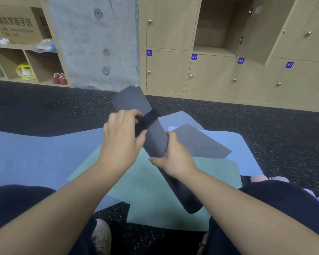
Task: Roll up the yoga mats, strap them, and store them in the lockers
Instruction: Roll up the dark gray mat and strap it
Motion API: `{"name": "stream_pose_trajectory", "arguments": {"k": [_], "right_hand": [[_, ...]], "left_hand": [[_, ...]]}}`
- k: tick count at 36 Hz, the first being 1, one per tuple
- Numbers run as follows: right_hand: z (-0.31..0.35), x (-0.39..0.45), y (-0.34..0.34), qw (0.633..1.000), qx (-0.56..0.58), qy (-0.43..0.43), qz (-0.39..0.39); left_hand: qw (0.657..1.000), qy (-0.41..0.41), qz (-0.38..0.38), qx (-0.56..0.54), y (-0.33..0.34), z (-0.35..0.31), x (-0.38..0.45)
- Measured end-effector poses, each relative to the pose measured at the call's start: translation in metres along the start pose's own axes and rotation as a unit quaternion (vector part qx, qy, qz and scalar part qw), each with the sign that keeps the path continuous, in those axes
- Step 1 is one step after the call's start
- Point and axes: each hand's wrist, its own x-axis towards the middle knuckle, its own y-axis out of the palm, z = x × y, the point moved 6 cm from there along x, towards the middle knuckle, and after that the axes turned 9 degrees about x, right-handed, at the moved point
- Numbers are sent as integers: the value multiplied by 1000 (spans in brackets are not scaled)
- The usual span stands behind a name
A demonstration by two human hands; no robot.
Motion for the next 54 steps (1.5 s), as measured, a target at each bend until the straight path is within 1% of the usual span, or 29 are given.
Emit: {"name": "stream_pose_trajectory", "arguments": {"k": [3,10,13,17,19,21,24,26,28,29,31,32,37,42,45,48,50,52,54], "right_hand": [[1,1,2,1000,-5,-6,1],[5,3,-1,999,40,-9,-4],[6,3,-4,999,49,-8,-6],[8,2,-6,998,64,2,-12],[7,2,-7,998,65,9,-17],[5,3,-8,997,70,12,-25],[3,3,-10,996,81,15,-35],[2,2,-10,996,81,14,-37],[6,0,-9,996,78,5,-34],[7,-1,-9,996,79,0,-32],[11,-3,-8,996,84,-9,-30],[13,-2,-9,996,85,-13,-30],[16,-1,-11,994,102,-27,-28],[21,0,-14,986,137,-74,-56],[28,-1,-24,976,183,-98,-71],[30,1,-37,965,210,-111,-108],[24,2,-43,963,214,-104,-125],[17,1,-43,973,190,-75,-109],[13,1,-46,978,167,-65,-110]], "left_hand": [[1000,14,18,-19,2,-4,-1],[994,85,65,-3,17,-19,-14],[993,88,76,-14,19,-20,-14],[994,98,58,-4,14,-15,-8],[994,95,53,10,13,-10,-6],[995,81,64,18,14,-5,-4],[994,54,95,-13,19,4,-4],[990,63,114,-45,24,3,-6],[986,55,123,-100,27,0,-11],[983,34,121,-132,27,-2,-12],[976,-15,112,-188,29,-2,-15],[973,-25,106,-203,30,-2,-15],[971,-19,81,-223,32,-9,-16],[976,-17,3,-217,23,-19,-10],[972,-11,-56,-226,10,-28,-1],[966,-4,-96,-241,-2,-39,9],[962,7,-118,-245,-12,-46,17],[958,13,-137,-253,-21,-51,23],[953,19,-131,-272,-25,-55,30]]}}
